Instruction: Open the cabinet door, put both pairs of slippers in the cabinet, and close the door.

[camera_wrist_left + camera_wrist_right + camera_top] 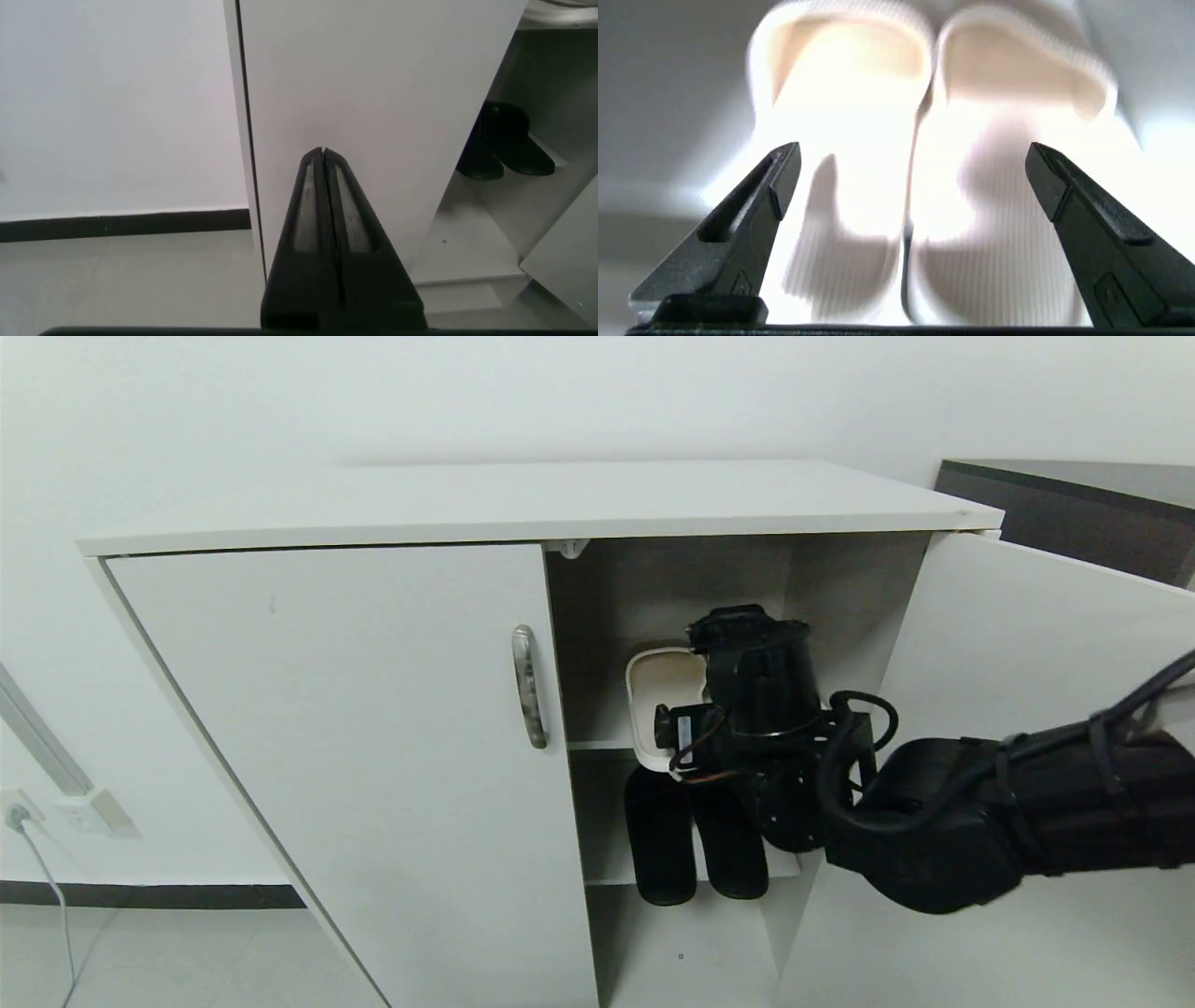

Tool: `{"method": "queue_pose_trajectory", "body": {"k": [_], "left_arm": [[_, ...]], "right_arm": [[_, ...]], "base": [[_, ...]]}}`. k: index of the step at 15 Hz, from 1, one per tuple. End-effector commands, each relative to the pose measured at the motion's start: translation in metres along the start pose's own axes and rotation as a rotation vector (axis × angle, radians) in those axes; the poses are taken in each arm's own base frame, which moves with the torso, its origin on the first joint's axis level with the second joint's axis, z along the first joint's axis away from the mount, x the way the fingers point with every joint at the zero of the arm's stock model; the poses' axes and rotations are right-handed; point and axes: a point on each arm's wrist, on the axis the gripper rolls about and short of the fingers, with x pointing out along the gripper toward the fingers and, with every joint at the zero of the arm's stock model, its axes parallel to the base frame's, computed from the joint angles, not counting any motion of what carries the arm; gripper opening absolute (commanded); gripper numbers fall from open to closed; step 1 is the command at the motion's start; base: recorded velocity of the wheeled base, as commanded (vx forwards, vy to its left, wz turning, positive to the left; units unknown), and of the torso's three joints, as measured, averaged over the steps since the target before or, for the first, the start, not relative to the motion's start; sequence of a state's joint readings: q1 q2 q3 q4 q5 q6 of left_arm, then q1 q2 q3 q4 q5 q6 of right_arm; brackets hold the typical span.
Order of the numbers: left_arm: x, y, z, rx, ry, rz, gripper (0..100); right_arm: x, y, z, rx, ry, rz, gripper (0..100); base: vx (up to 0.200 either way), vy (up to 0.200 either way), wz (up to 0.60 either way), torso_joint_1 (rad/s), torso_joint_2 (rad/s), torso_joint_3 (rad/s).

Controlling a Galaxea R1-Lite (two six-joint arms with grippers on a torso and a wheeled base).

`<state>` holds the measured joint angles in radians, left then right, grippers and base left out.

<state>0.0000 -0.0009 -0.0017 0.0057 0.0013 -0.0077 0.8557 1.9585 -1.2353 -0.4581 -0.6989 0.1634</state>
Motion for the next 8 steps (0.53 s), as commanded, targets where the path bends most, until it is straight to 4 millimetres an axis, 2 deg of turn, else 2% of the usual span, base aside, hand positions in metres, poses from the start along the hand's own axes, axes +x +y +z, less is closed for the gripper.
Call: {"method": "queue_pose_trajectory", "body": {"k": [1, 5, 6, 8], "left_arm": [[0.0, 0.0, 0.0, 0.0, 0.001, 0.0, 0], [0.0, 0.0, 0.0, 0.0, 0.001, -0.001, 0], [0.0, 0.0, 0.0, 0.002, 0.001, -0.001, 0], [0.0, 0.0, 0.0, 0.0, 0.001, -0.001, 0]], "right_arm": [[-0.036, -0.004, 0.003, 0.01, -0.025, 0.058, 100], [-0.046, -0.003, -0.008, 0.008, -0.029, 0.084, 100], [-0.046, -0.002, -0.009, 0.008, -0.026, 0.085, 0], [-0.048, -0.001, -0.01, 0.004, -0.024, 0.093, 0]], "base": [[0.0, 0.0, 0.0, 0.0, 0.0, 0.0], [0.0, 0.0, 0.0, 0.0, 0.0, 0.0], [0.0, 0.0, 0.0, 0.0, 0.0, 0.0], [0.0, 0.0, 0.0, 0.0, 0.0, 0.0]]}}
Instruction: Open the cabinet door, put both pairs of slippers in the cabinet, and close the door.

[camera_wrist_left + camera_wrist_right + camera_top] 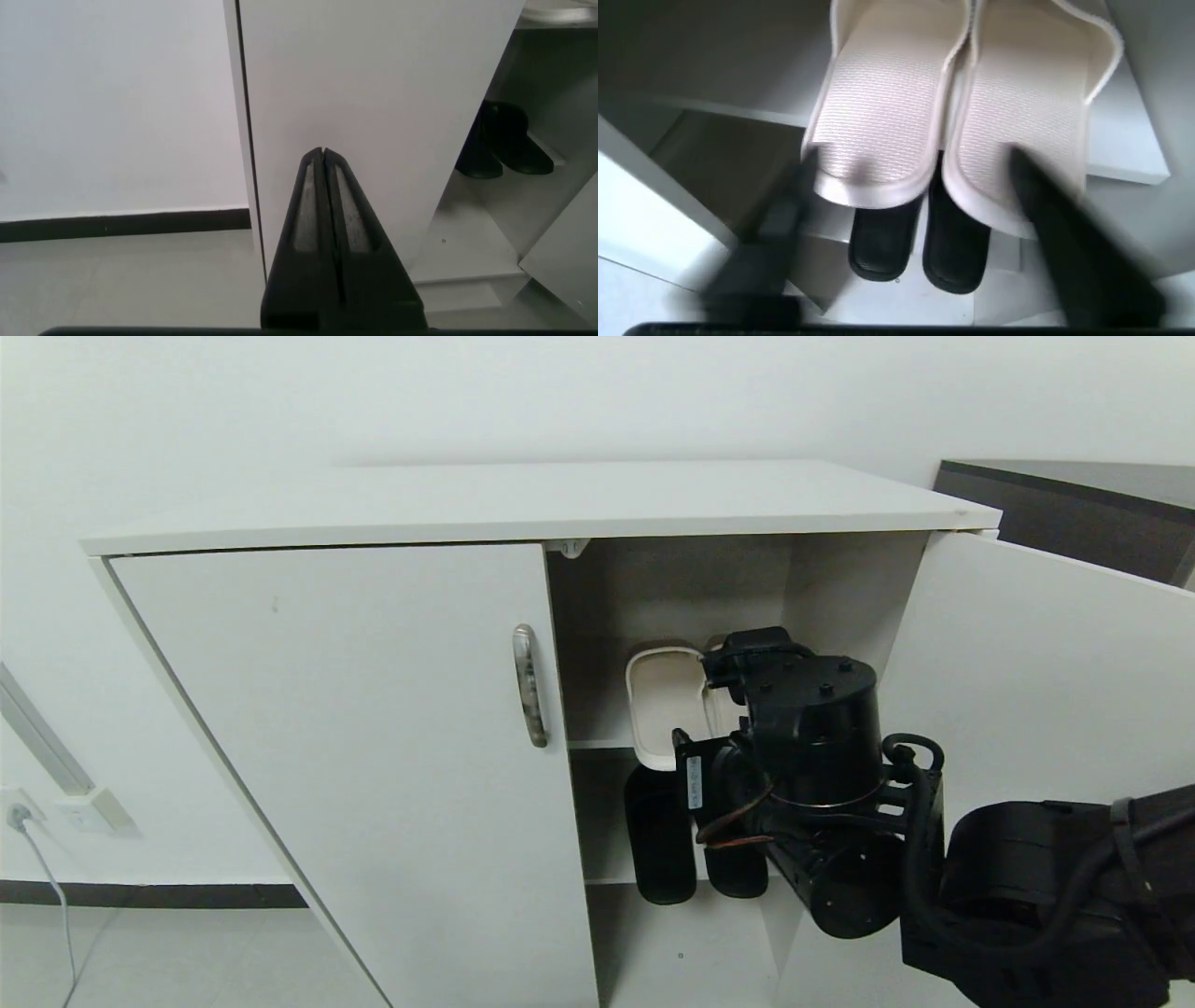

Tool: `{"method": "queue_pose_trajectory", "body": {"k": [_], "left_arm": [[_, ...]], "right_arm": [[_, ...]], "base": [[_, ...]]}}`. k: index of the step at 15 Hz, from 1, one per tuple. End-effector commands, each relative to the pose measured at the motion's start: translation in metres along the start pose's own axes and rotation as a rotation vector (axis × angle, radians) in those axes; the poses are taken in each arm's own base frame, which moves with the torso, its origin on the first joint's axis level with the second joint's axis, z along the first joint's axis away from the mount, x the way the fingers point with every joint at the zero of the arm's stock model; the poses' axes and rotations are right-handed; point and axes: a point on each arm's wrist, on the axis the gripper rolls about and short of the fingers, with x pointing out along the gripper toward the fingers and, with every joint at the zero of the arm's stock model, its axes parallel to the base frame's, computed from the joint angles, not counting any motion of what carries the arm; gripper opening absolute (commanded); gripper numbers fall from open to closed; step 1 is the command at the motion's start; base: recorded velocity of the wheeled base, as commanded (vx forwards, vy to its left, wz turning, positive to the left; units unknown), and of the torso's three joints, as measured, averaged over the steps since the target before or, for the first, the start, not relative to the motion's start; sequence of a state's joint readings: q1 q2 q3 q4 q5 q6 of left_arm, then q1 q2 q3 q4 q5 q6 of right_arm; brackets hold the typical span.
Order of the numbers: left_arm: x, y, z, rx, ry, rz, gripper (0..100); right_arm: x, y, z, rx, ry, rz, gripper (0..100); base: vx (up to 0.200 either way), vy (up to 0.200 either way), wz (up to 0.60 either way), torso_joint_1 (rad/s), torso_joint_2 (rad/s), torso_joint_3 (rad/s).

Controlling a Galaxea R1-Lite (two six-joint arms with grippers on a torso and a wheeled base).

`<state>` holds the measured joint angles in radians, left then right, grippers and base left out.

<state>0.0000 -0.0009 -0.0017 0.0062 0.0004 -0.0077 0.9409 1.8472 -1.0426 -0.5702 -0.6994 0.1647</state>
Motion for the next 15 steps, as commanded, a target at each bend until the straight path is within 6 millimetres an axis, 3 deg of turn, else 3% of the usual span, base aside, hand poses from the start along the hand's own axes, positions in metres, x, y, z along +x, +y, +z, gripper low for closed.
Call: {"method": "queue_pose_trajectory", "body": {"k": [1, 13, 15], "left_arm": [[0.0001, 0.0, 0.0, -0.002, 0.001, 0.001, 0], [0.0001, 0.0, 0.0, -0.002, 0.001, 0.001, 0], [0.0001, 0.0, 0.0, -0.002, 0.001, 0.001, 0]], "right_arm": [[-0.002, 0.0009, -0.0002, -0.002, 0.0, 0.005, 0], [-0.0055, 0.0035, -0.0046, -0.007, 0.003, 0.015, 0], [-0.0055, 0.0035, -0.0046, -0.007, 0.003, 0.015, 0]], "base": [[0.0, 0.0, 0.0, 0.0, 0.0, 0.0], [0.0, 0.0, 0.0, 0.0, 0.0, 0.0], [-0.2, 0.0, 0.0, 0.0, 0.0, 0.002]]}}
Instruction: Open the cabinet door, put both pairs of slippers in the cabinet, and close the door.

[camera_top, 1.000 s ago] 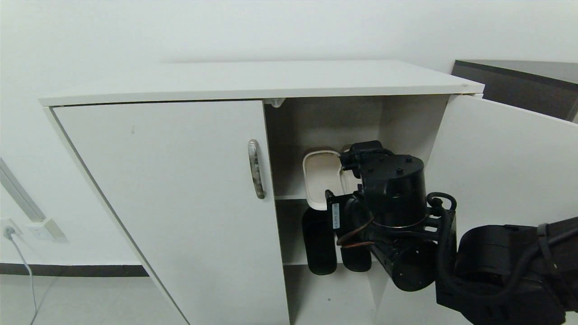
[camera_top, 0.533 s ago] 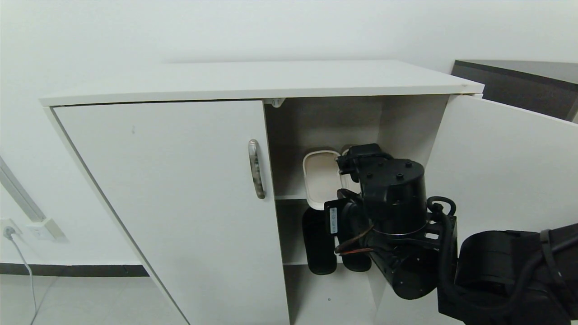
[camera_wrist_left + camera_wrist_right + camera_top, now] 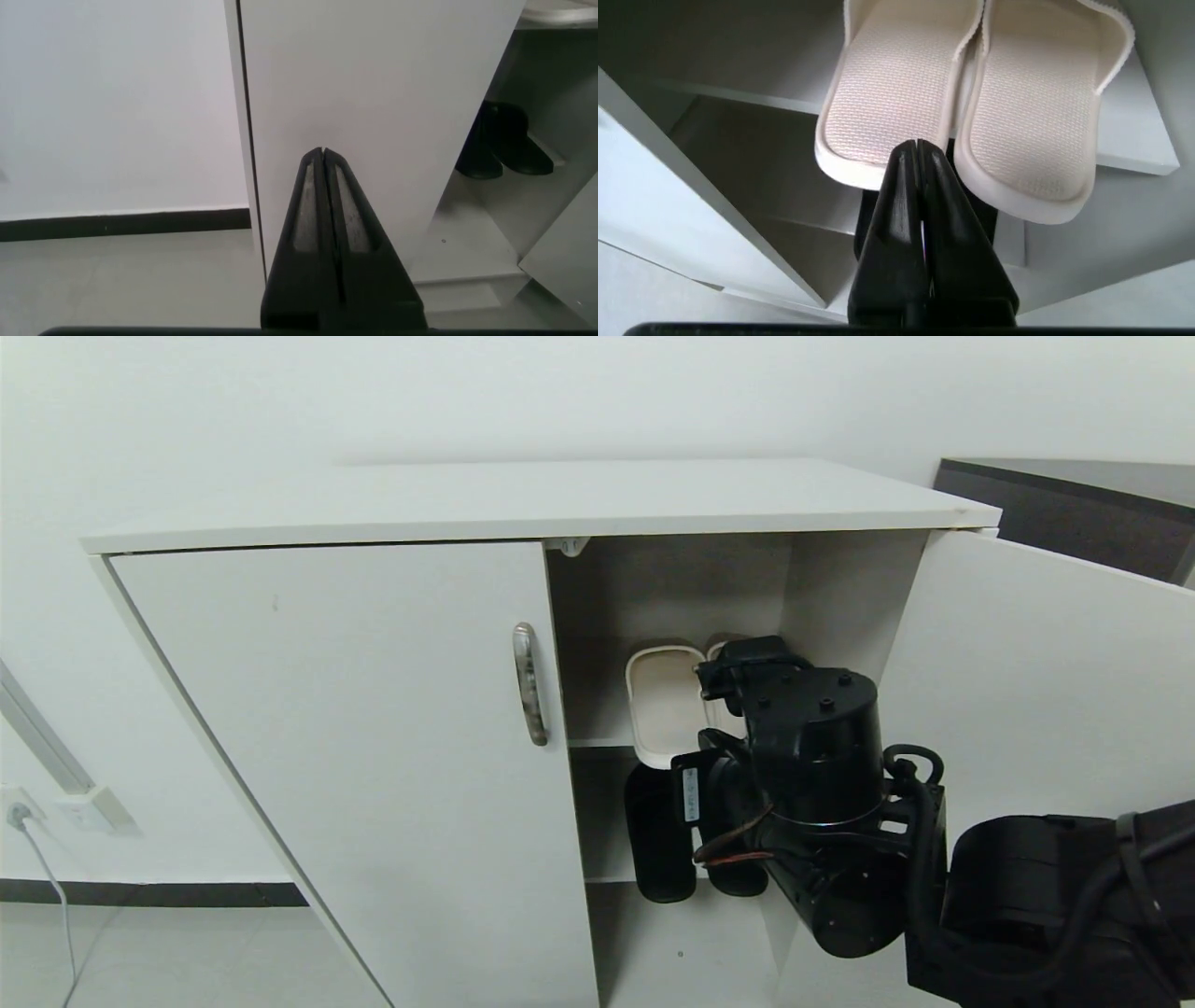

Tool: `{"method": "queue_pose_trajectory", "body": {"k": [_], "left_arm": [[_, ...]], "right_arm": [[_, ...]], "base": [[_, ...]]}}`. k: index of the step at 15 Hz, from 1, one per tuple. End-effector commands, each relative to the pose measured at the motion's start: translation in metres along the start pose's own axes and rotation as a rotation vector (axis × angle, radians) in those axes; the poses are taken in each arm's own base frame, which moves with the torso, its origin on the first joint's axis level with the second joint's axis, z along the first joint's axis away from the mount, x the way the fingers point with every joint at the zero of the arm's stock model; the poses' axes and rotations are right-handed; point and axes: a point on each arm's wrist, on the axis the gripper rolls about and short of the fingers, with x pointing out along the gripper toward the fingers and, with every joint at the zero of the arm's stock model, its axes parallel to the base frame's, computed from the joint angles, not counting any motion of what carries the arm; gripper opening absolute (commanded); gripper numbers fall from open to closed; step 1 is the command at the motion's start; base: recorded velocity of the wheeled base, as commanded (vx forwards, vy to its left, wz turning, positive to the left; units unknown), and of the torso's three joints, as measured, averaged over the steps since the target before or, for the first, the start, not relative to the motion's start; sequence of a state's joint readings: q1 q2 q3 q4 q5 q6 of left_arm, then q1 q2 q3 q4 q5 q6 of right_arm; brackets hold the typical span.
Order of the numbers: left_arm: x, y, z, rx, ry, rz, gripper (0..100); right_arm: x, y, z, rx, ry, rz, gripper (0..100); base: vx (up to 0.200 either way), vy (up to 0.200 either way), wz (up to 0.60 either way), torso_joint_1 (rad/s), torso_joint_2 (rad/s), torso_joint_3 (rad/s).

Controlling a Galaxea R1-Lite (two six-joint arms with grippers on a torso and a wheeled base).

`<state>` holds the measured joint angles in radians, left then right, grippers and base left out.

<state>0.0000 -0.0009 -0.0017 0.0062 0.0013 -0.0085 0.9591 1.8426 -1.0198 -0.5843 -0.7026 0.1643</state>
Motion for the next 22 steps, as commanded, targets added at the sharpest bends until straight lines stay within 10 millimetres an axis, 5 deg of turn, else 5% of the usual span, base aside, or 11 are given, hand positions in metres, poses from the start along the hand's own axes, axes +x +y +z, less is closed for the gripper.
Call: {"method": "queue_pose_trajectory", "body": {"k": [1, 10, 16, 22], "left_arm": [[0.0, 0.0, 0.0, -0.001, 0.001, 0.0, 0], [0.0, 0.0, 0.0, -0.001, 0.001, -0.001, 0], [0.0, 0.0, 0.0, -0.001, 0.001, -0.001, 0], [0.0, 0.0, 0.0, -0.001, 0.001, 0.0, 0]], "right_arm": [[0.0, 0.0, 0.0, -0.001, 0.001, 0.001, 0], [0.001, 0.001, -0.004, -0.008, 0.009, 0.0, 0], [0.001, -0.002, -0.027, -0.022, 0.042, 0.008, 0], [0.019, -0.002, -0.052, 0.013, 0.008, 0.022, 0]], "base": [[-0.2, 0.0, 0.0, 0.012, 0.0, -0.002], [-0.2, 0.0, 0.0, 0.001, 0.0, 0.0], [-0.2, 0.0, 0.0, 0.0, 0.0, 0.002], [0.0, 0.0, 0.0, 0.0, 0.0, 0.0]]}}
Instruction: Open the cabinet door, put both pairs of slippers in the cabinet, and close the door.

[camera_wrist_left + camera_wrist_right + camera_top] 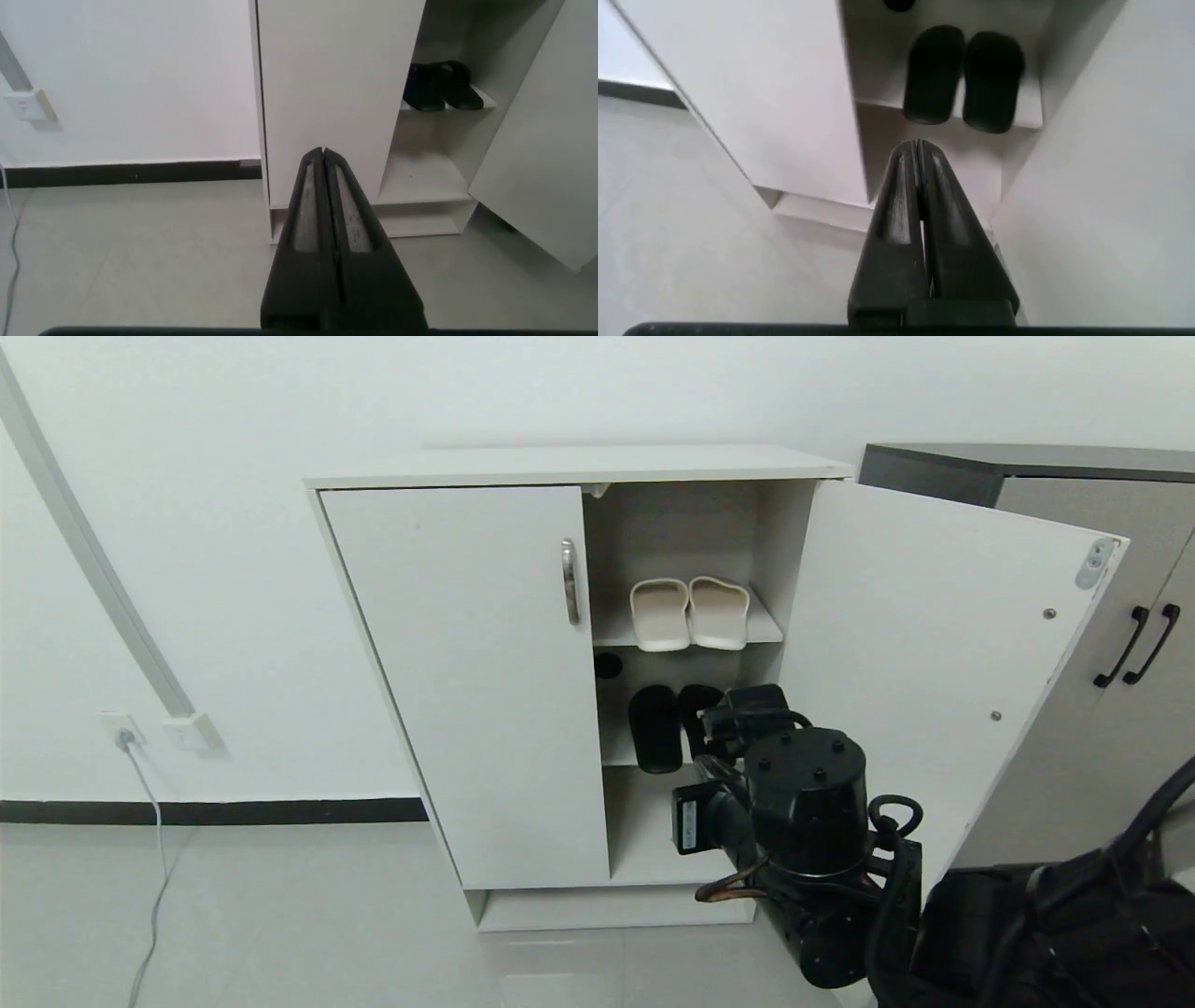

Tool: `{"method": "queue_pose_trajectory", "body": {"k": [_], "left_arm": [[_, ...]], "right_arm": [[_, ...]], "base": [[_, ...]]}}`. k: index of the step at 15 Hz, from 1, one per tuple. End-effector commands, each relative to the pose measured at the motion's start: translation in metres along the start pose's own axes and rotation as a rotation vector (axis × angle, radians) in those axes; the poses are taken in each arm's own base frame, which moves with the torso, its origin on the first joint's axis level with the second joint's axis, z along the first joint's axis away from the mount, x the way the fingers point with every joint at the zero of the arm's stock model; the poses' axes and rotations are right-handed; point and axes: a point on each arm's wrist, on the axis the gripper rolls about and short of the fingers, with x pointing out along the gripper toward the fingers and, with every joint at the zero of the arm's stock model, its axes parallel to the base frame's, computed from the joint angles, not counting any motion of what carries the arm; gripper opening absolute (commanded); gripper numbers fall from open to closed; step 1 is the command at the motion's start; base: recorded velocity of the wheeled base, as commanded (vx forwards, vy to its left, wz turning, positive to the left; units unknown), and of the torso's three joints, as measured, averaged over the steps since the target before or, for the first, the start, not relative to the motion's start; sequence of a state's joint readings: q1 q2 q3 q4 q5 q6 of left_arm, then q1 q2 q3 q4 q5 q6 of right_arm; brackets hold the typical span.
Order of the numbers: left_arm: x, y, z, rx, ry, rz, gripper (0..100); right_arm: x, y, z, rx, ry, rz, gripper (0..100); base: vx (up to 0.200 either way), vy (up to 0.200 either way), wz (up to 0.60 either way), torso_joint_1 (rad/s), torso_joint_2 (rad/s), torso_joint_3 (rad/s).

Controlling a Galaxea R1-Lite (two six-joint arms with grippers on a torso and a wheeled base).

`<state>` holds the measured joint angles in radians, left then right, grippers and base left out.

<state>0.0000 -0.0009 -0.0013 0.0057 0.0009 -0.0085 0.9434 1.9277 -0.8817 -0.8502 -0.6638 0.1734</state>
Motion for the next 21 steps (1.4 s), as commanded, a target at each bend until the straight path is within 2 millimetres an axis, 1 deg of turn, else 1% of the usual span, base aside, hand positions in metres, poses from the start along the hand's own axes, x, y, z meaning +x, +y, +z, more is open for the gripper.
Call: {"method": "queue_pose_trajectory", "body": {"k": [1, 3, 7, 18, 21], "left_arm": [[0.0, 0.0, 0.0, -0.001, 0.001, 0.001, 0], [0.0, 0.0, 0.0, -0.001, 0.001, 0.001, 0], [0.0, 0.0, 0.0, -0.001, 0.001, 0.001, 0], [0.0, 0.0, 0.0, -0.001, 0.001, 0.001, 0], [0.0, 0.0, 0.0, -0.001, 0.001, 0.001, 0]], "right_arm": [[0.007, -0.007, -0.017, -0.027, 0.046, -0.011, 0], [0.009, -0.016, -0.025, -0.036, 0.069, 0.018, 0], [0.015, -0.016, -0.035, -0.05, 0.089, 0.011, 0], [0.015, -0.016, -0.035, -0.054, 0.089, 0.011, 0], [0.015, -0.016, -0.036, -0.058, 0.091, 0.011, 0]], "base": [[0.0, 0.0, 0.0, 0.0, 0.0, 0.0], [0.0, 0.0, 0.0, 0.0, 0.0, 0.0], [0.0, 0.0, 0.0, 0.0, 0.0, 0.0], [0.0, 0.0, 0.0, 0.0, 0.0, 0.0], [0.0, 0.0, 0.0, 0.007, -0.15, -0.233]]}}
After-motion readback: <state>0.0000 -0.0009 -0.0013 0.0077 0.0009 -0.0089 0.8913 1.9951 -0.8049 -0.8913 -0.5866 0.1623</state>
